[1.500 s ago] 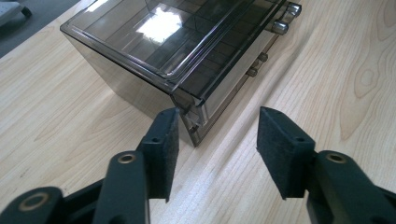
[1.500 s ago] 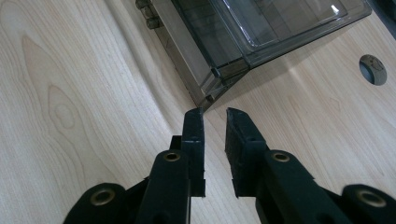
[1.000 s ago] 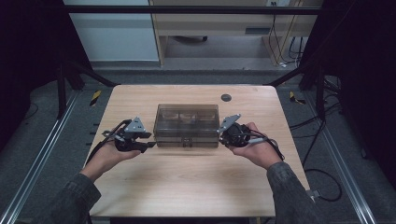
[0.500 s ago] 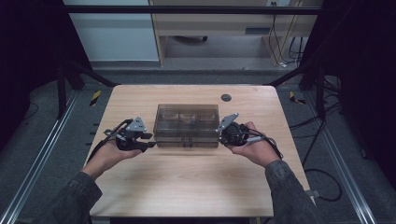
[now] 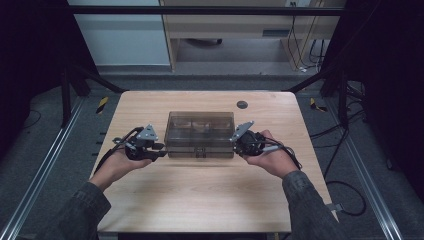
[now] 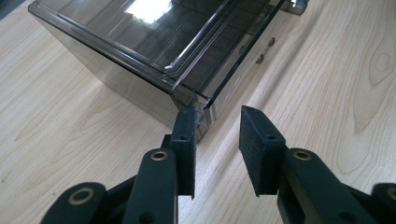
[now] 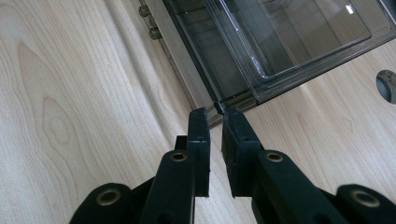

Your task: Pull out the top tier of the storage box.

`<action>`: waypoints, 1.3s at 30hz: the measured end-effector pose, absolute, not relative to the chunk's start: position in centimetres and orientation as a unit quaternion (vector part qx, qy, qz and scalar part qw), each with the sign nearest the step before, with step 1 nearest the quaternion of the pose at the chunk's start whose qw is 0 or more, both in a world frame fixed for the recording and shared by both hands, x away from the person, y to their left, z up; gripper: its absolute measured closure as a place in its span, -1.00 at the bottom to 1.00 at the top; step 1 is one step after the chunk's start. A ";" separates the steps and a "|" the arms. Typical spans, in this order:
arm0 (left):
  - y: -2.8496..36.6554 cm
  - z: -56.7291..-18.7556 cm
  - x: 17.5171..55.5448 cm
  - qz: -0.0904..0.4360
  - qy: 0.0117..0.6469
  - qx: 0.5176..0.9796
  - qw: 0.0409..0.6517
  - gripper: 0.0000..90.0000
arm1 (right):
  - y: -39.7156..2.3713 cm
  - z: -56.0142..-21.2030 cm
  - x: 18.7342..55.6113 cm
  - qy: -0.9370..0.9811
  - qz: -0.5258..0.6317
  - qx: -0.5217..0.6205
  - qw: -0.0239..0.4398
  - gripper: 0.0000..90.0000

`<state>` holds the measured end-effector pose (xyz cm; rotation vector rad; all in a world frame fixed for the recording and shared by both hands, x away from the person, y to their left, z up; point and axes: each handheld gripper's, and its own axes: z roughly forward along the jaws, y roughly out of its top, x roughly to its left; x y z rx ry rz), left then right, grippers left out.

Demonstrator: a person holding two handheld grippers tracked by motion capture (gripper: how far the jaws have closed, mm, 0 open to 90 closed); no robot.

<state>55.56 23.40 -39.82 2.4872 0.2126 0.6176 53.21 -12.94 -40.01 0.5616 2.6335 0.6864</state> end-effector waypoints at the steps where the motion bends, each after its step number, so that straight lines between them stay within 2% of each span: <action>1: 23.4 -39.8 55.6 0.231 0.079 0.928 0.280 0.51 | -12.9 -40.0 53.2 0.933 0.242 0.198 0.181 0.81; 17: 22.9 -39.5 56.2 0.225 0.071 0.935 0.263 0.71 | -12.7 -40.1 53.5 0.935 0.237 0.192 0.182 0.86; 24: 23.1 -39.5 56.3 0.224 0.072 0.936 0.263 0.86 | -12.7 -40.1 53.3 0.935 0.236 0.186 0.187 0.88; 39: 23.0 -39.2 55.4 0.223 0.060 0.938 0.259 0.87 | -12.8 -39.9 52.5 0.938 0.234 0.180 0.183 0.89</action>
